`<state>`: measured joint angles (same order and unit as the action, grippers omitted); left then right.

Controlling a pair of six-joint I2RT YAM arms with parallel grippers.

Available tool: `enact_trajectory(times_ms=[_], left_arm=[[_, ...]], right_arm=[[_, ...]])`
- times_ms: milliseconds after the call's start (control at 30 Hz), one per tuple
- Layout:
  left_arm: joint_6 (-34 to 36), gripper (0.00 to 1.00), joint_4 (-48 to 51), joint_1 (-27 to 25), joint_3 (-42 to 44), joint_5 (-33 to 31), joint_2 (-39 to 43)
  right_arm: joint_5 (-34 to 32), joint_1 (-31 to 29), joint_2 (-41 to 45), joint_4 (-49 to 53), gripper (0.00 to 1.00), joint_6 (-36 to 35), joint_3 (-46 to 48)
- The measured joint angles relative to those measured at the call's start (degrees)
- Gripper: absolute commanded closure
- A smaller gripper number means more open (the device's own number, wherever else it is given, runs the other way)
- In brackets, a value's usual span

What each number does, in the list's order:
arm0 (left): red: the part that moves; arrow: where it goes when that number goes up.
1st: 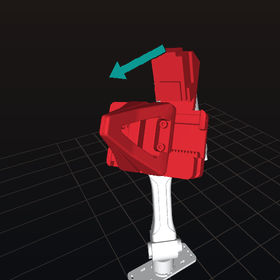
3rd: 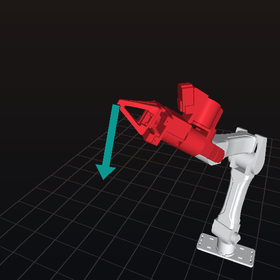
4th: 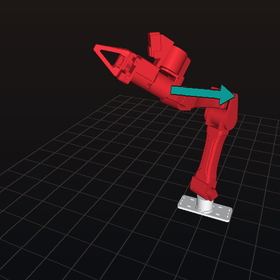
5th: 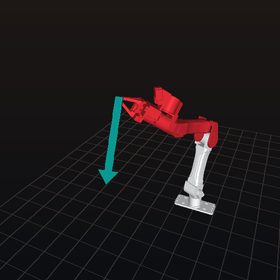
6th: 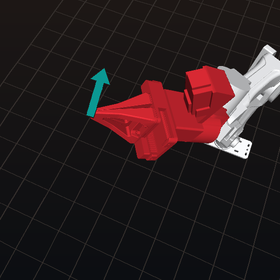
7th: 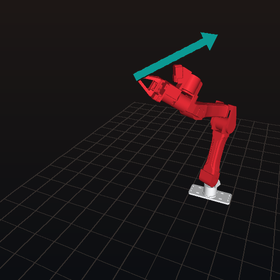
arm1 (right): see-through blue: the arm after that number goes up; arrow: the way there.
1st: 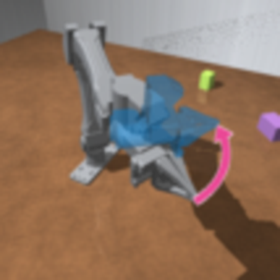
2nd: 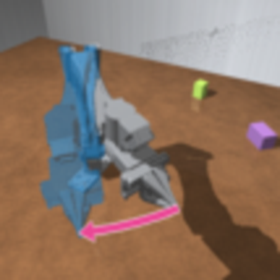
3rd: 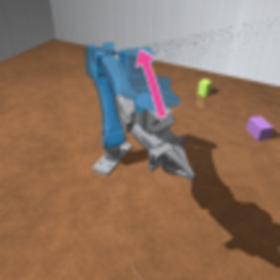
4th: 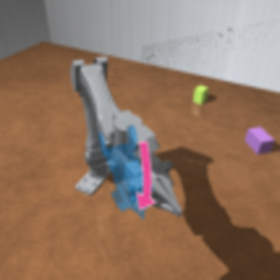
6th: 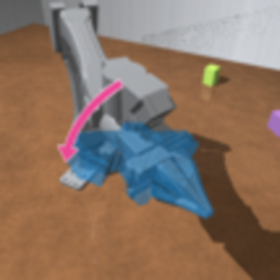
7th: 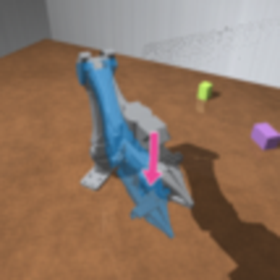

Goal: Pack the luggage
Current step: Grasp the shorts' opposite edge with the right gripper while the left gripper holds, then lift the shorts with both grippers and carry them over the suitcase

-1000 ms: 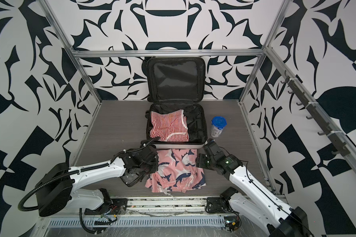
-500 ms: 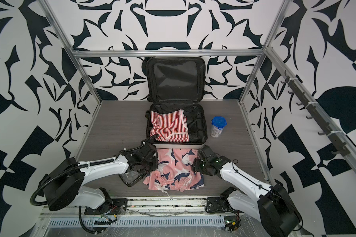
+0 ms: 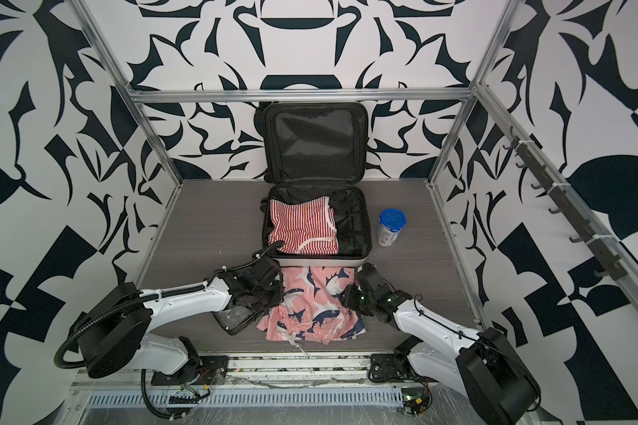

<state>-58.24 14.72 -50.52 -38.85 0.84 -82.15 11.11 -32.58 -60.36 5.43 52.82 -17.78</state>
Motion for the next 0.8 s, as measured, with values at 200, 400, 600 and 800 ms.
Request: enact_trajectory(times_ms=[200,400,600,800], left_arm=[[0.48,1.0,1.14,0.0,-0.24,0.11,0.26],[1.64,1.0,6.91,-0.07,-2.95,0.24,4.61],[3.15,1.0,13.99,-1.9,-10.49,-0.5,9.81],[4.66,1.0,18.23,-2.75,-16.33,-0.92,14.99]], right_arm=[[1.18,-1.99,0.48,-1.53,0.95,3.32,1.51],[1.6,-5.64,3.56,0.79,1.0,5.4,-0.37],[1.31,-8.44,9.81,7.93,1.0,5.73,-8.22],[0.2,-8.5,15.76,17.64,1.0,4.39,-18.53]])
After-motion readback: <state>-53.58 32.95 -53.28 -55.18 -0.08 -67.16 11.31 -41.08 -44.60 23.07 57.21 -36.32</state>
